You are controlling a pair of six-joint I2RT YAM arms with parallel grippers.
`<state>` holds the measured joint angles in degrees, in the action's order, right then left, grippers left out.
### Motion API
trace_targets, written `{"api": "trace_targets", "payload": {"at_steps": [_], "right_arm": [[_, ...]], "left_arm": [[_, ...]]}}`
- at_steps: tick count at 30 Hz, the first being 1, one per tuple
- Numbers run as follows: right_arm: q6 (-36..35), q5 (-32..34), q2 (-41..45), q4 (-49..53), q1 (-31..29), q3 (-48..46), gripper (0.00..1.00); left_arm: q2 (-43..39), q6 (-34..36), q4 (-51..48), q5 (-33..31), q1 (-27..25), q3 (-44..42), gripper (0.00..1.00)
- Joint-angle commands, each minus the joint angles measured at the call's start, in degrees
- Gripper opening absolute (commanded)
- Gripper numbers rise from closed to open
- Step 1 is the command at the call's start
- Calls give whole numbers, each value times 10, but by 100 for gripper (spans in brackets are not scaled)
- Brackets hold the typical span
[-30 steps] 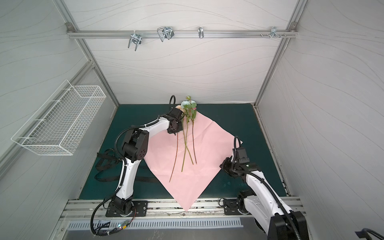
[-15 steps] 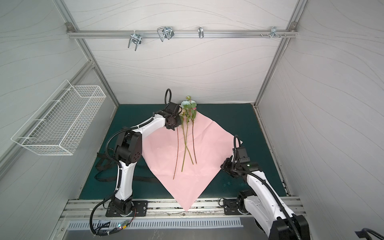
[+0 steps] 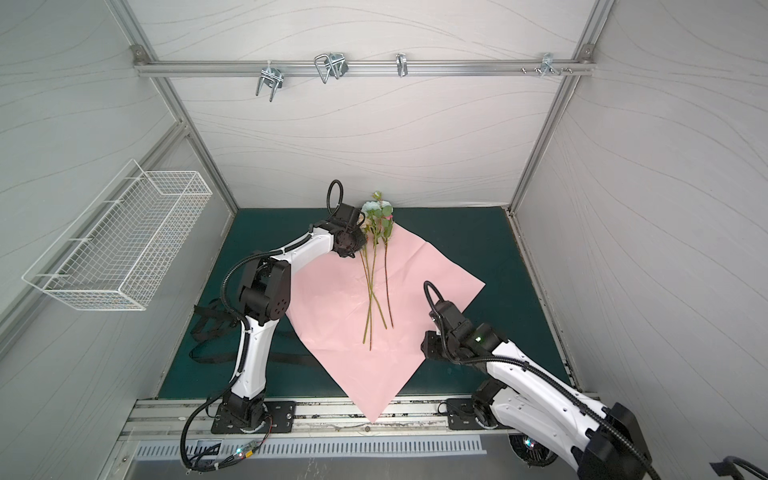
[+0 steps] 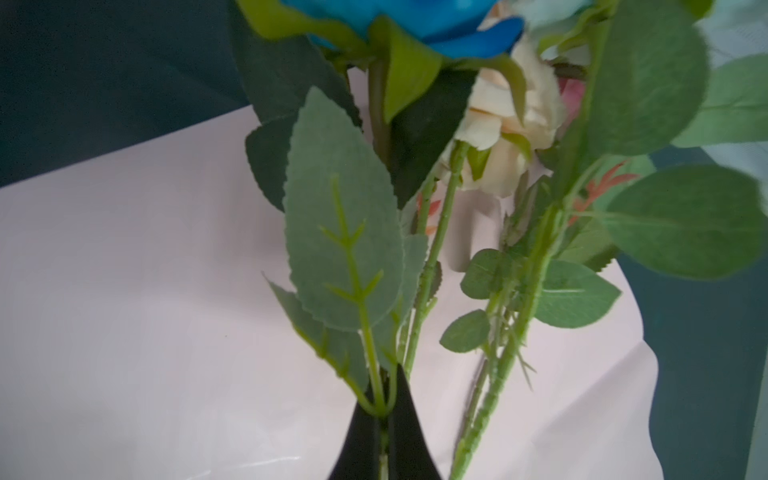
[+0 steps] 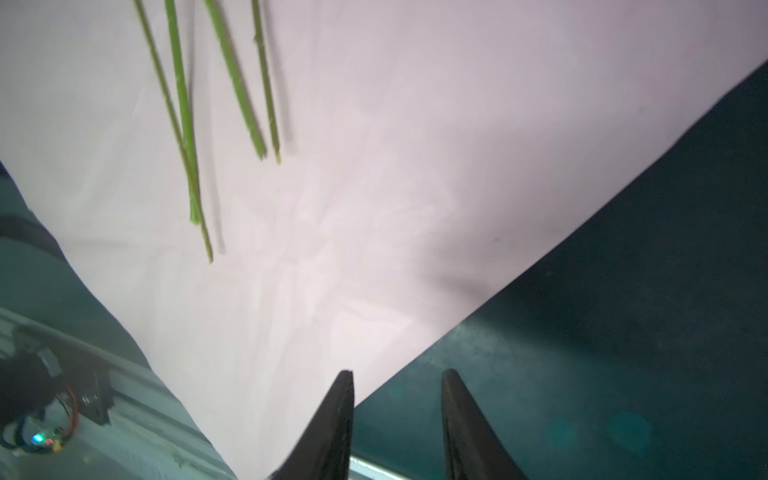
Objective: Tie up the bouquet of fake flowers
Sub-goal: 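Release the roses with the left gripper while the right gripper nears the paper corner, then grasp the paper's near edge with both grippers beside the nearest corner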
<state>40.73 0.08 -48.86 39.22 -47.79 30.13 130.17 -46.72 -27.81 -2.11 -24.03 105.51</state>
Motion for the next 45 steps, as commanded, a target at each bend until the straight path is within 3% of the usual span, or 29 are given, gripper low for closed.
{"api": "trace_targets", "payload": {"at_steps": [1,3,6,11,14,17,22,27,32,36,40,45], "right_arm": [[15,85,-6,50,-105,26,38],[24,126,-12,63,-183,39,39],[32,175,-32,76,-295,60,40],[49,262,-130,122,-469,119,46],[70,296,-217,165,-520,157,50],[92,299,-263,162,-534,166,51],[132,295,-258,132,-534,151,53],[167,292,-223,123,-505,128,55],[145,273,-195,96,-460,113,55],[140,279,-186,100,-446,114,57],[145,292,-185,112,-439,122,59],[152,290,-179,109,-434,121,60]], "left_arm": [[13,-5,32,11,3,26,8],[9,3,38,17,3,23,27],[-16,9,44,22,3,8,42],[-92,21,52,20,3,-61,55],[-161,36,32,15,3,-119,62],[-256,38,20,11,3,-221,67],[-464,10,9,18,-4,-457,72],[-663,-29,-79,-15,-59,-624,74],[-831,-89,-116,52,-108,-754,81],[-955,-137,-84,91,-137,-843,82],[-1014,-149,-60,115,-149,-890,81],[-998,-150,-19,155,-167,-915,78]]}}
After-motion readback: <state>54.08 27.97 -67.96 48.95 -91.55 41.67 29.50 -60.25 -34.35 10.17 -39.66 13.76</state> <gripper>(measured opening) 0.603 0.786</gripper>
